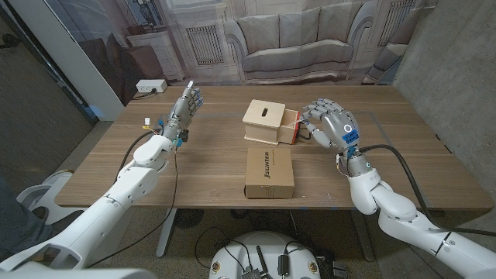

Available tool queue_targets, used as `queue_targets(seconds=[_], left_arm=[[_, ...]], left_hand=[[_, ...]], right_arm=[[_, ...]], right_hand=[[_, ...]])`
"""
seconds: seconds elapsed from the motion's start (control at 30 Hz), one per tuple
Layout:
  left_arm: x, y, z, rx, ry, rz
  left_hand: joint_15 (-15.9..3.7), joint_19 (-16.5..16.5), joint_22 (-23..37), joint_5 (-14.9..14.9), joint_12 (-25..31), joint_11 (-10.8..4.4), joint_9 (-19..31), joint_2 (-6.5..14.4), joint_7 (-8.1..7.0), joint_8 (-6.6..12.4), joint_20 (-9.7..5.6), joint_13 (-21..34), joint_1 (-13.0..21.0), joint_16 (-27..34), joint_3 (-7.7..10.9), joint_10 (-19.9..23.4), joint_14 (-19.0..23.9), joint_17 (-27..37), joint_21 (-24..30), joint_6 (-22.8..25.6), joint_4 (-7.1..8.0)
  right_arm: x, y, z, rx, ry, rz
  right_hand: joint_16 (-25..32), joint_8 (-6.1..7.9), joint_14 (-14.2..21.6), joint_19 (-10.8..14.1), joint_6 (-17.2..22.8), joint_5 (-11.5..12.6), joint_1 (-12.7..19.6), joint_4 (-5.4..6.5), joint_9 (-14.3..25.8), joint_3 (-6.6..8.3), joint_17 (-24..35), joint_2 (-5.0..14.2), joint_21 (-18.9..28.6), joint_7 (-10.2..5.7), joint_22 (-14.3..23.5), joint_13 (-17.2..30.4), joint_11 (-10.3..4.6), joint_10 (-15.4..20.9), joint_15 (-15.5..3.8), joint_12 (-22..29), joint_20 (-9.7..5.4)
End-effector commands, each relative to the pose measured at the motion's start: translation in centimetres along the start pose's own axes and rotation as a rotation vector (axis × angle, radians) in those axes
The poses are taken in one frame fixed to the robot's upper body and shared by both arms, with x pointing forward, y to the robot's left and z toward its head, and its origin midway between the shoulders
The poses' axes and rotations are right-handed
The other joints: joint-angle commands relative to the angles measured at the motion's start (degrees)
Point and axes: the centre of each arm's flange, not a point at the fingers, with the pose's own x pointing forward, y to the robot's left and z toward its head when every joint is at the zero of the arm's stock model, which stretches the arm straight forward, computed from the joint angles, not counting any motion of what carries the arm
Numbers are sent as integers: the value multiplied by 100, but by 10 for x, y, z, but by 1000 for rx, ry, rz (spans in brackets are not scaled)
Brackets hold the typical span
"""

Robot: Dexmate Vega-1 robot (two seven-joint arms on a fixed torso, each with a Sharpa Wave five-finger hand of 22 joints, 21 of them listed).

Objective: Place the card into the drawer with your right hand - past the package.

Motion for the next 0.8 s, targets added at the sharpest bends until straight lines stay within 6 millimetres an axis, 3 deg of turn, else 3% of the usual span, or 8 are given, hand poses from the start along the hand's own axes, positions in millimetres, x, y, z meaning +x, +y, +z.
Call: queue_targets(seconds=[0.03, 0.8], left_arm=[[1, -5, -2, -8, -4, -11], [8, -14, -1, -1, -1, -29]], left_hand=[[-6, -15, 9, -11, 19, 5, 13, 0, 6, 4, -20, 25, 47, 13, -15, 37, 17, 21, 2, 41, -10], [-10, -30, 9, -25, 19, -7, 13, 6, 9, 0, -8, 26, 60, 11, -29, 42, 18, 20, -3, 36, -13]], right_arm=[[18, 8, -4, -8, -8, -7], [42, 22, -19, -32, -38, -12]], right_hand=[[-10, 30, 66, 23, 24, -12, 26, -3, 20, -30, 12, 29, 16, 1, 14, 11, -3, 27, -874, 3, -699], [-16, 50, 69, 21, -1, -14, 23, -3, 13, -37, 11, 40, 12, 0, 13, 11, -2, 33, -875, -16, -709]])
